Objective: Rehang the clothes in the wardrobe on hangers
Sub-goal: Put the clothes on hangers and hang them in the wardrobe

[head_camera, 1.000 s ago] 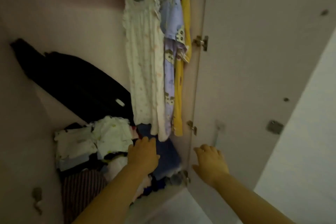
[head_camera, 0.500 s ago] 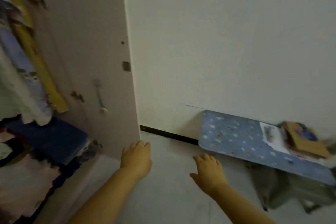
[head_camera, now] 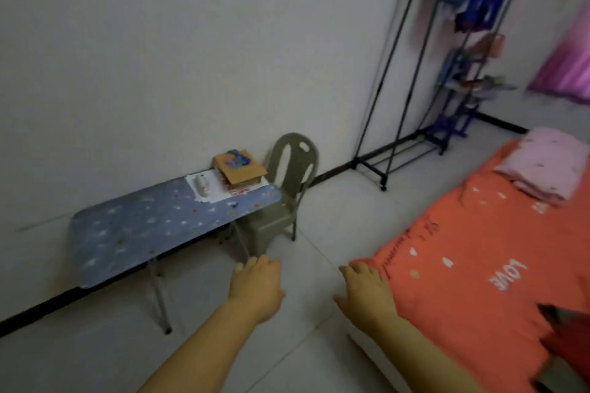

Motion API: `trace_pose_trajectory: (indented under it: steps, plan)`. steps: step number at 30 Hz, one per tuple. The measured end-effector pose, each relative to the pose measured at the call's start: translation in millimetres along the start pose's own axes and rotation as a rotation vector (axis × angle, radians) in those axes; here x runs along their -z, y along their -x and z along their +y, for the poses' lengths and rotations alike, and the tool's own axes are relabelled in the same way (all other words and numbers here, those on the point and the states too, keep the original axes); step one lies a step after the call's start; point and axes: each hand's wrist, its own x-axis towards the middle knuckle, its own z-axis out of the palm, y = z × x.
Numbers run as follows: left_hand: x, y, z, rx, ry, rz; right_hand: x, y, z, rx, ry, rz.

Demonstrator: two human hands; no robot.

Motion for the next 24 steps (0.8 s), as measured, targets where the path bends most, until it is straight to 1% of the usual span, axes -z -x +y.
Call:
trace_pose_trajectory:
  steps: [4, 8, 13, 19, 24]
  plan:
    - [0.2, -45.0, 99.0, -0.289, -0.081, 0.013, 11.7, 28.5, 85.9, -0.260, -0.029, 0.037]
    - [-6.1, -73.3, 179.6, -0.551, -0.099, -0.024, 15.7, 67.8, 147.5, -0.536, -0.050, 0.055]
    - [-21.5, -88.0, 269.3, -0.801, -0.159, -0.053, 16.3, 119.6, 207.4, -0.795, -0.071, 0.086]
    - [-42.5, -75.8, 377.9, -0.994, -0.221, -0.115, 8.8, 176.5, 274.0, -0.996, -0.105, 0.116]
    - [-74.6, -69.8, 467.6, -1.055, -0.239, -0.129, -6.4, 208.4, 353.1, -1.045, -0.138, 0.120]
